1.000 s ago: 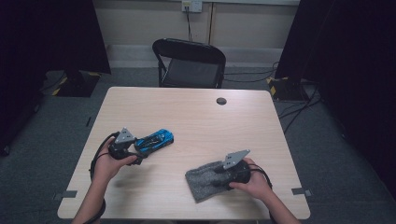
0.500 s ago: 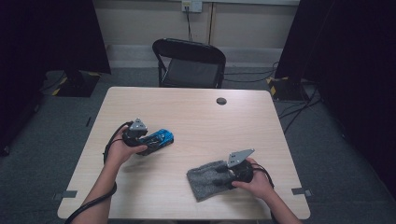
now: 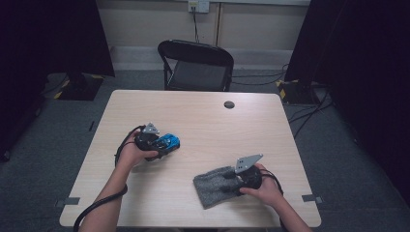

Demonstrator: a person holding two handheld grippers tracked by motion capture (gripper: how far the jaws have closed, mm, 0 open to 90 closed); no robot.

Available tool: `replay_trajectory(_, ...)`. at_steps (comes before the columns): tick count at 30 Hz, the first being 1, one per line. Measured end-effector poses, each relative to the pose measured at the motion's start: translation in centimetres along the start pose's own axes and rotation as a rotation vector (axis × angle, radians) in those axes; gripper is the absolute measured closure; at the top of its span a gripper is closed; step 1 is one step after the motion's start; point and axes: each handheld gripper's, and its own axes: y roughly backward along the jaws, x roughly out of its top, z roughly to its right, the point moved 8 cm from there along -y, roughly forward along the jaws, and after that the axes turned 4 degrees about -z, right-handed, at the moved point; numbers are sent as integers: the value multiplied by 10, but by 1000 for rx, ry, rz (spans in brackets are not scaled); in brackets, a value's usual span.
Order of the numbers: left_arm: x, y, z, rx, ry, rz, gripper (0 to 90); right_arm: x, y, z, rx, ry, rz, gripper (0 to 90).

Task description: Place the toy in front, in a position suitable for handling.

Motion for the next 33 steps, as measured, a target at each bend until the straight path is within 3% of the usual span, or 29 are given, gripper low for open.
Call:
replay_trajectory(2, 1, -3, 1, -18, 7, -6, 187, 0, 0, 0, 1, -1, 0, 450)
replay_trajectory(5, -1, -9, 1, -5, -24, -55, 178, 0, 0, 0, 2, -2, 2, 450)
replay_trajectory(12, 4, -13, 1, -6, -15, -55, 216, 0, 0, 0, -3, 1, 1, 450)
replay_trajectory(18, 6, -12, 3, 18, -6, -68, 253, 0, 0, 0, -4, 1, 1, 450)
replay_trajectory(25, 7, -9, 5, 39, 28, -100, 257, 0, 0, 0, -1, -3, 2, 451)
replay_trajectory(33, 14, -9, 11, 48, 30, -99, 268, 0, 0, 0, 2, -7, 5, 451)
